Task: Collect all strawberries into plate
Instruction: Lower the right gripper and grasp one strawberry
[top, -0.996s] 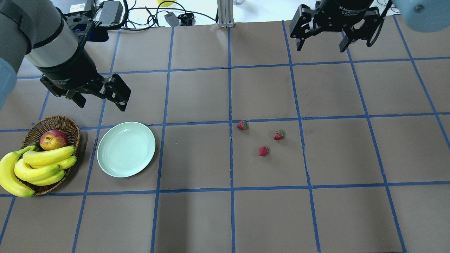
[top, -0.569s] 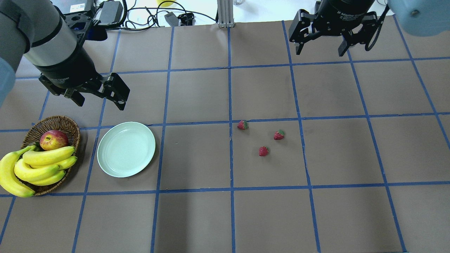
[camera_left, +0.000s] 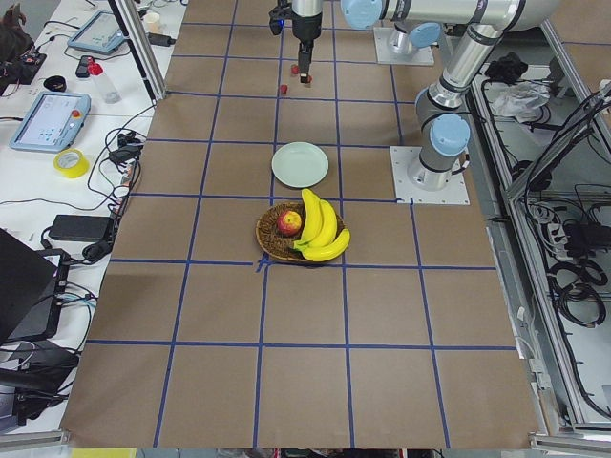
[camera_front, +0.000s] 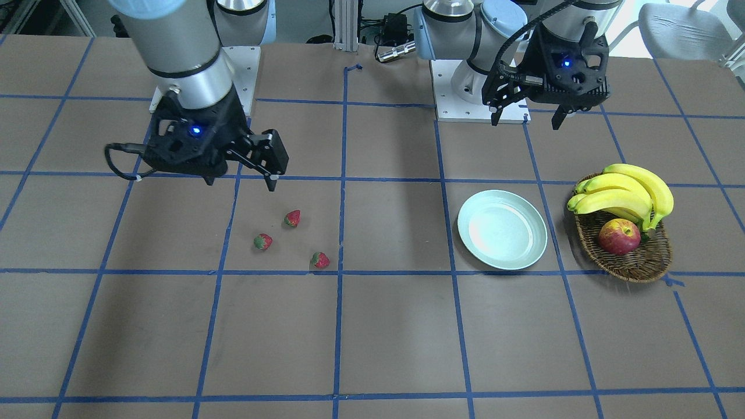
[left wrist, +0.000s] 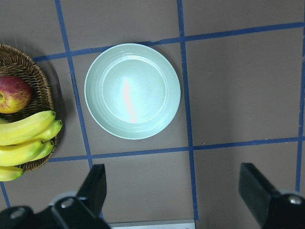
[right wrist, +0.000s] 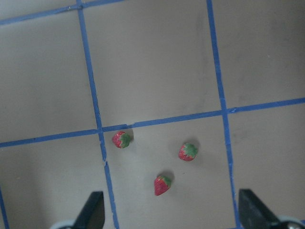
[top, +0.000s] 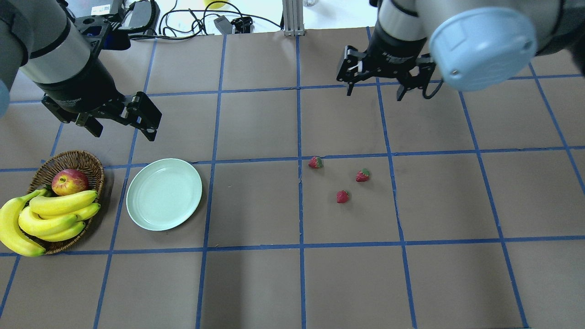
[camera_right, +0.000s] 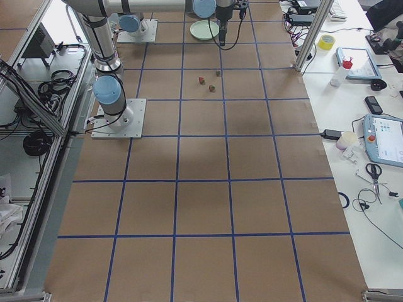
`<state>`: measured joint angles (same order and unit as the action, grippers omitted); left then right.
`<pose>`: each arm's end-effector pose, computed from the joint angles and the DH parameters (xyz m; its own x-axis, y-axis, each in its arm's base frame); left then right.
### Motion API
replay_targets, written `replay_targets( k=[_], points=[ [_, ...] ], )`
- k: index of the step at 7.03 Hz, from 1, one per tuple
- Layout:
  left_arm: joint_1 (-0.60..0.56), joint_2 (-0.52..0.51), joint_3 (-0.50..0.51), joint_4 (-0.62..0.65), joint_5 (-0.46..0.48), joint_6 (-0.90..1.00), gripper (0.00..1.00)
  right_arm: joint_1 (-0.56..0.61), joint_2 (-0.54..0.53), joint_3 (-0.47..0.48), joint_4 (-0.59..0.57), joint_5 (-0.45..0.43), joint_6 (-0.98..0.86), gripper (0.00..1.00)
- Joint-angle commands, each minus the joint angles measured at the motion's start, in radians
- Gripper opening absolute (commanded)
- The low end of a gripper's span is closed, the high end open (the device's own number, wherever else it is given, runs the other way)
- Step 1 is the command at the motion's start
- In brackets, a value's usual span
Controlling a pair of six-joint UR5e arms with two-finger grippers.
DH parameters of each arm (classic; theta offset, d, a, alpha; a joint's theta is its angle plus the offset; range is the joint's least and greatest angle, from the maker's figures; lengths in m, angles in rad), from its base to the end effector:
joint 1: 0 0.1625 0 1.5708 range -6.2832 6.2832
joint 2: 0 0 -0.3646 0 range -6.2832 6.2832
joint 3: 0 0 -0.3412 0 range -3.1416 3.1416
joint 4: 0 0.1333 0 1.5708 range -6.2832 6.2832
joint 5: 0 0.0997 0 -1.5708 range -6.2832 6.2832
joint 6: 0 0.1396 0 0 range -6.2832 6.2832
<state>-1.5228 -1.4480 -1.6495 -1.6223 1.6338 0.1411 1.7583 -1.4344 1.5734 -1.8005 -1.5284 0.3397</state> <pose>-0.1054 -0.4004 0.3993 -0.9937 0.0935 -0.0613 0.0927 0.9956 0.0162 0.2299 -0.4647 0.3466 -0.9867 0.1469 -0.0700 0.1518 0.9858 -0.0713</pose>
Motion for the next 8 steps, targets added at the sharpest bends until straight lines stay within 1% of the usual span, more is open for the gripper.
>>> replay_targets(
  k=[1,2,3,5,7,8],
  points=[
    [0.001,0.001,-0.003,-0.016,0.011,0.000,1.00,0.087,0.101,0.173,-0.288,-0.007,0.117,1.00],
    [0.001,0.001,-0.004,-0.014,0.027,0.000,1.00,0.090,0.144,0.213,-0.324,0.013,0.210,1.00],
    [0.001,0.001,-0.004,-0.014,0.026,0.000,1.00,0.095,0.207,0.220,-0.361,0.013,0.235,1.00],
    [-0.005,-0.003,-0.006,-0.007,0.023,0.000,1.00,0.134,0.287,0.220,-0.469,0.010,0.289,1.00],
    [-0.003,-0.003,-0.004,-0.005,0.020,0.000,1.00,0.135,0.368,0.218,-0.540,-0.001,0.289,0.99],
    [-0.003,-0.002,-0.006,-0.005,0.024,0.000,1.00,0.135,0.371,0.218,-0.545,-0.001,0.288,0.83]
  ],
)
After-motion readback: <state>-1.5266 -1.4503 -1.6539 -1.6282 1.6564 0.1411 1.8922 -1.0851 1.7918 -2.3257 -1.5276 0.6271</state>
